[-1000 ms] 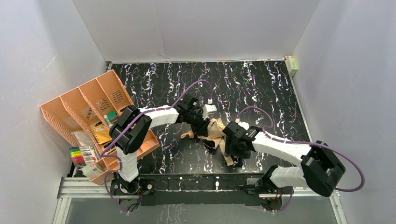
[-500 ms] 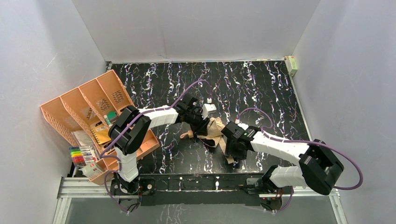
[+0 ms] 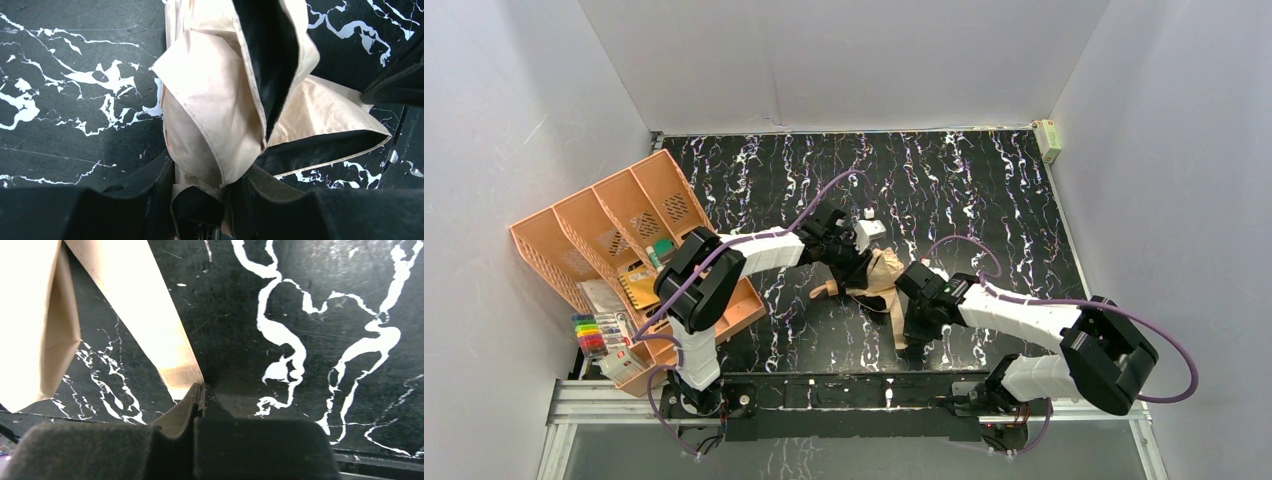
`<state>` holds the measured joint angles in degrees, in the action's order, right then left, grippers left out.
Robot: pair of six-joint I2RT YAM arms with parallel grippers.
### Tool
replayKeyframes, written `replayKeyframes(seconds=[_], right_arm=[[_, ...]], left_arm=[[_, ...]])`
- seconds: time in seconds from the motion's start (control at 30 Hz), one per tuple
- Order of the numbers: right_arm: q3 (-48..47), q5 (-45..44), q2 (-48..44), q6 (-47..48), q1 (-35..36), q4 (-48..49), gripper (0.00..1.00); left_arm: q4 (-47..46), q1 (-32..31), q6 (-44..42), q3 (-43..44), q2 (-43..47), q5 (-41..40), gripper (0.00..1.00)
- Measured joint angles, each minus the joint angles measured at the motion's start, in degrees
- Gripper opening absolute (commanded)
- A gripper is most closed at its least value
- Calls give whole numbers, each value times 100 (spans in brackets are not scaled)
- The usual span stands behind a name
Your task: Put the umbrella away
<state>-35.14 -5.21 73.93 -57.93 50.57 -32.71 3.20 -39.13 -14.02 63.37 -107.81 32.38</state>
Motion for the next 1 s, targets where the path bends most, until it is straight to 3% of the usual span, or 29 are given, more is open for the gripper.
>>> replayKeyframes(seconds=[0.4, 0.63, 0.8, 0.83, 0.93, 1.0], right_arm=[[131, 382, -105, 72, 92, 487, 0], [59, 951, 201, 103, 772, 640, 0], [-7, 828, 219, -28, 1025, 542, 0], [-7, 726, 157, -42, 1038, 466, 6], [7, 87, -225, -52, 1012, -79, 47], [2, -157, -487, 33, 815, -315, 57]], left_arm=[[-426, -13, 629, -284, 173, -396, 0], [-570, 4, 796, -289, 214, -903, 0], [-529, 11, 702, -251, 216, -979, 0], [-527, 11, 664, -251, 216, -975, 0], [-522, 11, 575, -251, 216, -962, 0], [-525, 13, 540, -260, 225, -960, 0]])
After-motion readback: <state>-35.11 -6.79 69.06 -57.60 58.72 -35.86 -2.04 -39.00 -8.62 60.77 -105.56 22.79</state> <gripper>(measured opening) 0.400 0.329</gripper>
